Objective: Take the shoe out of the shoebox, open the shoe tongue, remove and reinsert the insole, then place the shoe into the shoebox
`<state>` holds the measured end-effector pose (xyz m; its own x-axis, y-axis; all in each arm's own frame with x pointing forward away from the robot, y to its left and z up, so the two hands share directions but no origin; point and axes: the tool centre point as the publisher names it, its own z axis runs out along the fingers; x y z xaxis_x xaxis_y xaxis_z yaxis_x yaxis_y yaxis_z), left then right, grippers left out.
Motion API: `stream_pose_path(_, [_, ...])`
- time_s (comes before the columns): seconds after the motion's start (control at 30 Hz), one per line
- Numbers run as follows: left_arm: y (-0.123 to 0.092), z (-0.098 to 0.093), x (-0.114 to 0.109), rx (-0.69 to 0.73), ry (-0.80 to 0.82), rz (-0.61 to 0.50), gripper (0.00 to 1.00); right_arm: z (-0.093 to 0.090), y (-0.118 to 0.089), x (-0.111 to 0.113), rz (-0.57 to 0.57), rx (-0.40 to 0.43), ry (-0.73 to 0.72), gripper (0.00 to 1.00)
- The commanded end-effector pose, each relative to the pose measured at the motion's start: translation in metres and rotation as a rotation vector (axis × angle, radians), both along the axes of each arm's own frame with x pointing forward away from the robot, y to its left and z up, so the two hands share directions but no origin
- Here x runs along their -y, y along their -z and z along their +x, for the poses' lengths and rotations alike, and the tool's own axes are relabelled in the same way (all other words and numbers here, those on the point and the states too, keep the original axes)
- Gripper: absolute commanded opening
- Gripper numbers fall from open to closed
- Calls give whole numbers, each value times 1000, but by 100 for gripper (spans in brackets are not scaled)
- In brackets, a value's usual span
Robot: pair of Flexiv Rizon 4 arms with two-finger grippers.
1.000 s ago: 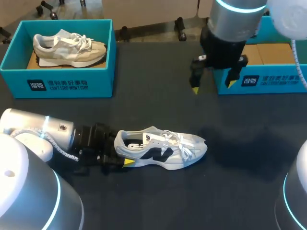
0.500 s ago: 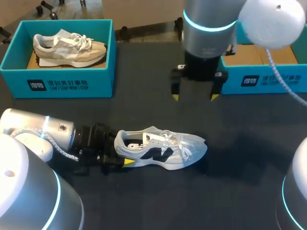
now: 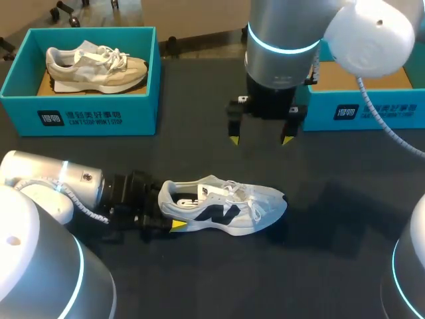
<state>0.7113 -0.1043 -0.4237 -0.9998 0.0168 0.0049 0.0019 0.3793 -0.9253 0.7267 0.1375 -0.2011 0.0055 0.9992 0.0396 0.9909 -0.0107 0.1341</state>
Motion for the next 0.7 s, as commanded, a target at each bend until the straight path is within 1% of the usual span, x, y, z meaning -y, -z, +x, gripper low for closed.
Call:
stream_pose_path(0.03, [3, 0, 0, -2, 2, 5, 0, -1, 8, -7, -39, -4, 42, 100])
stream_pose_path(0.07, [3, 0, 0, -2, 2, 5, 0, 0, 12, -13, -54, -14, 70, 100])
stream_pose_path(0.1, [3, 0, 0, -2, 2, 5, 0, 1, 14, -16, -47, -6, 93, 100])
stream_pose_path(0.17, [3, 0, 0, -2, 2, 5, 0, 3, 19, -27, -87, -15, 139, 100])
stream_pose_path(0.23, [3, 0, 0, -2, 2, 5, 0, 3, 22, -34, -92, -14, 144, 100])
stream_pose_path(0.27, [3, 0, 0, -2, 2, 5, 0, 3, 25, -41, -86, -13, 175, 100])
stream_pose_path(0.33, [3, 0, 0, -2, 2, 5, 0, 2, 29, -50, -60, -18, 200, 100])
stream_pose_path(0.5, [3, 0, 0, -2, 2, 5, 0, 1, 41, -72, -73, -52, 234, 100])
stream_pose_path(0.6, [3, 0, 0, -2, 2, 5, 0, -2, 50, -88, -72, -61, 245, 100])
stream_pose_path(0.7, [3, 0, 0, -2, 2, 5, 0, -4, 58, -100, -81, -66, 261, 100])
